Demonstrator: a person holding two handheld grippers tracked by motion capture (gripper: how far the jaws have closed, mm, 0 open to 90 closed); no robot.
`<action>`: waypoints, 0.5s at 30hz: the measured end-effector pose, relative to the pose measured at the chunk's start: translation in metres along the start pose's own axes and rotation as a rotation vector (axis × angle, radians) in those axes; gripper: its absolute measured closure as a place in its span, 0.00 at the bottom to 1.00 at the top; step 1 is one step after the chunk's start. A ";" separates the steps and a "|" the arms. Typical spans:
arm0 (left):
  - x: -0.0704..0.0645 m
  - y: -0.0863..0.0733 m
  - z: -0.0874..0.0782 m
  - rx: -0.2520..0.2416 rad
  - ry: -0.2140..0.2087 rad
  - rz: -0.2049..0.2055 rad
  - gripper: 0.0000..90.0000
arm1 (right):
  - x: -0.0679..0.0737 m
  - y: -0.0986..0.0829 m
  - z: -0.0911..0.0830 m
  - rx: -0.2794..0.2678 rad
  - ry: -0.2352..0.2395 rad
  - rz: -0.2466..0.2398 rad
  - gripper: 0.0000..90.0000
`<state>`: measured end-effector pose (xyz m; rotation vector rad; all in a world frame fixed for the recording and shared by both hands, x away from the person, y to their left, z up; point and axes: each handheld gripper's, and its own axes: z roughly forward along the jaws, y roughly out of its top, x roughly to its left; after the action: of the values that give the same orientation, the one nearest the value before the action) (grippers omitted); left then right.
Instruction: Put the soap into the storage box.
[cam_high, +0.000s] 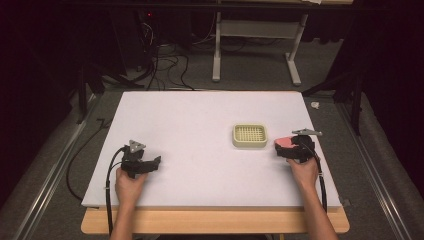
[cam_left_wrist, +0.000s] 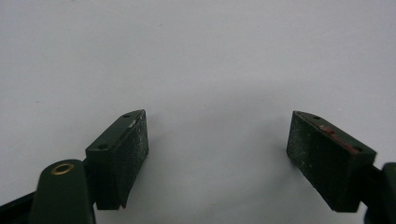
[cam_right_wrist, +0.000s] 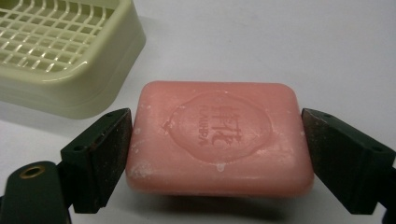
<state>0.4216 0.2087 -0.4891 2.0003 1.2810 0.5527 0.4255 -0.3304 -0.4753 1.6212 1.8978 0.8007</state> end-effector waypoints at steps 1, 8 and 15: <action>0.000 0.000 0.000 0.000 0.000 0.000 0.24 | 0.000 0.000 0.001 0.006 -0.002 -0.001 0.14; 0.000 0.000 0.000 0.000 0.000 0.000 0.24 | 0.001 -0.002 0.007 0.033 -0.013 -0.001 0.14; 0.000 0.000 0.000 0.000 0.000 0.000 0.24 | 0.001 -0.002 0.007 0.034 -0.009 -0.002 0.15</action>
<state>0.4216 0.2086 -0.4891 2.0003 1.2811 0.5530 0.4287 -0.3292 -0.4815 1.6399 1.9165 0.7634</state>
